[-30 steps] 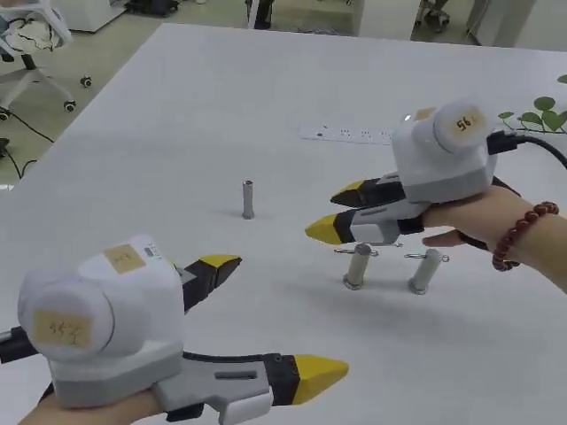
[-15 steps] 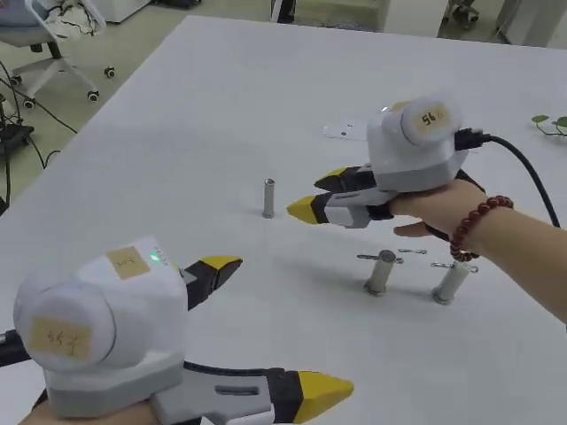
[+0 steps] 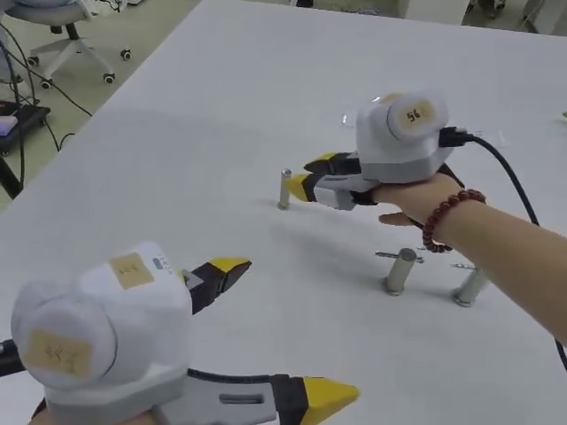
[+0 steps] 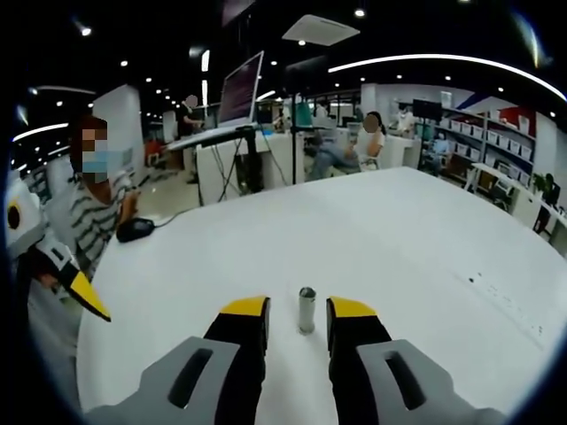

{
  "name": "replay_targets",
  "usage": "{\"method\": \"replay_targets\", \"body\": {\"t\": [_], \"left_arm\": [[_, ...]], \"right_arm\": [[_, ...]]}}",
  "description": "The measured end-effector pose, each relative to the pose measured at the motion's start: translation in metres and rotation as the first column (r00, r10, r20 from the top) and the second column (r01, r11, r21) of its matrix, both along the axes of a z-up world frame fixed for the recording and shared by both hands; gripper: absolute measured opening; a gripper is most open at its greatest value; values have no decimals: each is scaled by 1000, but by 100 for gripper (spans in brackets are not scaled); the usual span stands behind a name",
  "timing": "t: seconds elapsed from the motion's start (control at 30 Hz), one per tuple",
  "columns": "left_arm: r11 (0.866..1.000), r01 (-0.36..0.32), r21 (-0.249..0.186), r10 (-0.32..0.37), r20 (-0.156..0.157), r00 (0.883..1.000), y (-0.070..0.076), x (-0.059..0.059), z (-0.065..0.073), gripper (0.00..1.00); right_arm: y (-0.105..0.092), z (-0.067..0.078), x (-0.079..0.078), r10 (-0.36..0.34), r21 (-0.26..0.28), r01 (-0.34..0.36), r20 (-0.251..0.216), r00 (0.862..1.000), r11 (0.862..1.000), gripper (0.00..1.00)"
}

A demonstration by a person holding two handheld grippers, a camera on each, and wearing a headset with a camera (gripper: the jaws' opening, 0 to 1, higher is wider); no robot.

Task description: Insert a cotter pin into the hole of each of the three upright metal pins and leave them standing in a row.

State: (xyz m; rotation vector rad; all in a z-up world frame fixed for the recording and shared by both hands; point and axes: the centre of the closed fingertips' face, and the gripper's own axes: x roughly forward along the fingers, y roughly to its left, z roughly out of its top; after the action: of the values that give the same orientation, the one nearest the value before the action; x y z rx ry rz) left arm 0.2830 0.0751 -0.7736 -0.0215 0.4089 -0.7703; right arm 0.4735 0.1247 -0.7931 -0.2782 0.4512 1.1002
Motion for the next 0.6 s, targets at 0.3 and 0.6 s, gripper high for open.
{"method": "replay_targets", "body": {"t": [0.3,0.6], "left_arm": [[1000,-14,-6,14,1,1000,3,-2,0,91],[999,-27,-19,27,6,1000,5,-1,2,90]], "right_arm": [[11,-10,8,-25,23,26,-17,1000,999,22],[17,-18,11,-22,-5,22,11,1000,1000,15]]}}
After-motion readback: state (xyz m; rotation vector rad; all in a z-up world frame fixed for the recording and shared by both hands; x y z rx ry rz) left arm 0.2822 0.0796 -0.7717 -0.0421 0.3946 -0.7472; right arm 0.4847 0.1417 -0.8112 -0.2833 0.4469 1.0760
